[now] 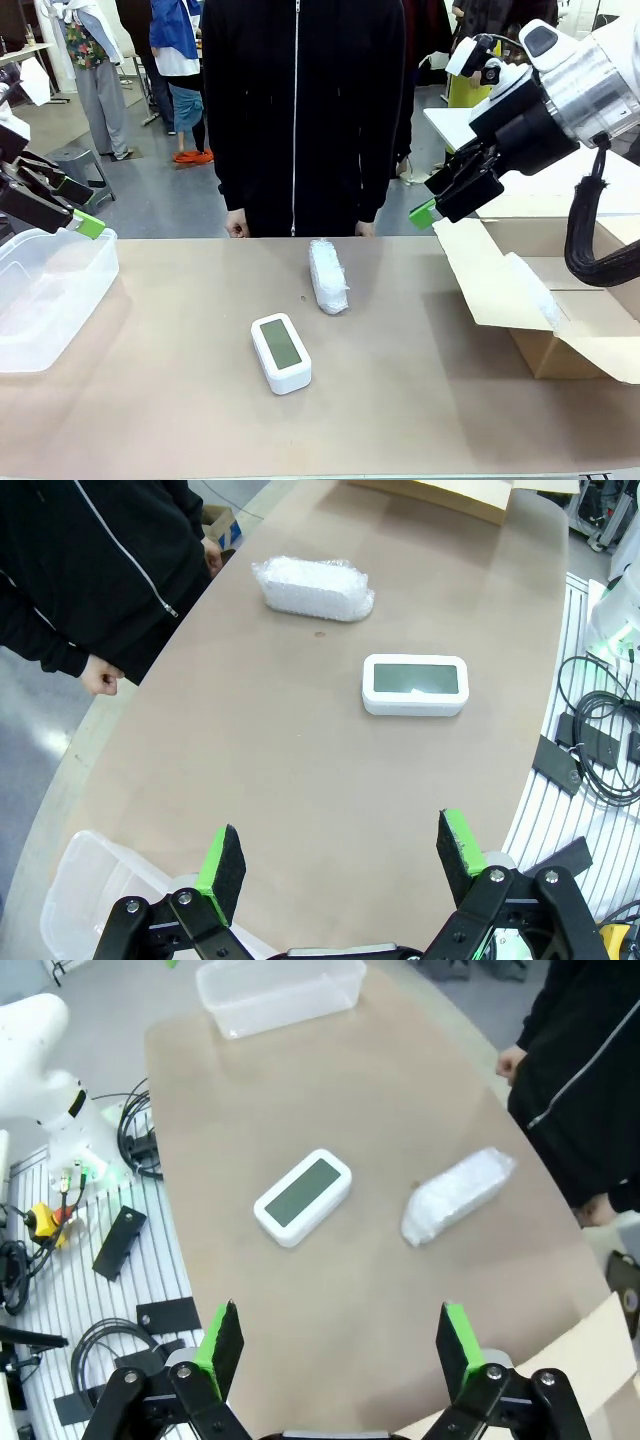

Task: Separate and place wrapped and unwrapped clocks.
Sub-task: Pick up the Digital clock indicated by the person.

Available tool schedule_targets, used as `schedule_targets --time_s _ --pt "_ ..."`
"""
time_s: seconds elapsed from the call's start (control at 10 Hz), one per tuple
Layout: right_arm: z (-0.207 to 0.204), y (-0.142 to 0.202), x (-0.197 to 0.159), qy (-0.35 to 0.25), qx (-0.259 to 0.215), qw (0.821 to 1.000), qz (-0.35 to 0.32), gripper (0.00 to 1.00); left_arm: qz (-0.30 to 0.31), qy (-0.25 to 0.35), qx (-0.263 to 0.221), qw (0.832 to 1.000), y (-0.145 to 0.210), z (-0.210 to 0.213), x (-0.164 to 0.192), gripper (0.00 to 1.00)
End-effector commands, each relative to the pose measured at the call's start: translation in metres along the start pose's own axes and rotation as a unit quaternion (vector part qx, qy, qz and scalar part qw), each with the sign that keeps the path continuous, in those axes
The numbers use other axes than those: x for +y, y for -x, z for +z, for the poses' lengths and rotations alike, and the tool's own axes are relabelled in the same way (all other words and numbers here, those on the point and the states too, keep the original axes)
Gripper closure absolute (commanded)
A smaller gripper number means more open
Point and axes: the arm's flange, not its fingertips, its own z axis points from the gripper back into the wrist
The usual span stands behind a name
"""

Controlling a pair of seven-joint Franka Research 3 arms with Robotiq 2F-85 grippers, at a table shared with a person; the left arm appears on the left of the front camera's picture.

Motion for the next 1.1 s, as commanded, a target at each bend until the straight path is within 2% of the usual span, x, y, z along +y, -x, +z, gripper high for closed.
schedule_targets --time_s 0.0,0.1,0.2,1.0 --pt "-0.016 0.0 0.005 0.006 -0.009 1.0 0.009 0.0 0.0 0.005 -0.006 1.0 0.0 -0.001 0.001 0.0" --pt "-0.018 -0.005 0.004 0.037 -0.036 0.999 -0.009 0.0 0.0 0.005 -0.006 1.0 0.0 -0.001 0.001 0.0" --pt "-0.003 -0.001 0.003 0.001 0.001 1.0 0.004 0.0 0.0 0.005 -0.006 1.0 0.0 -0.001 0.001 0.0" --pt "-0.003 -0.001 0.003 0.001 0.001 1.0 0.004 0.0 0.0 0.005 -0.006 1.0 0.0 -0.001 0.001 0.0"
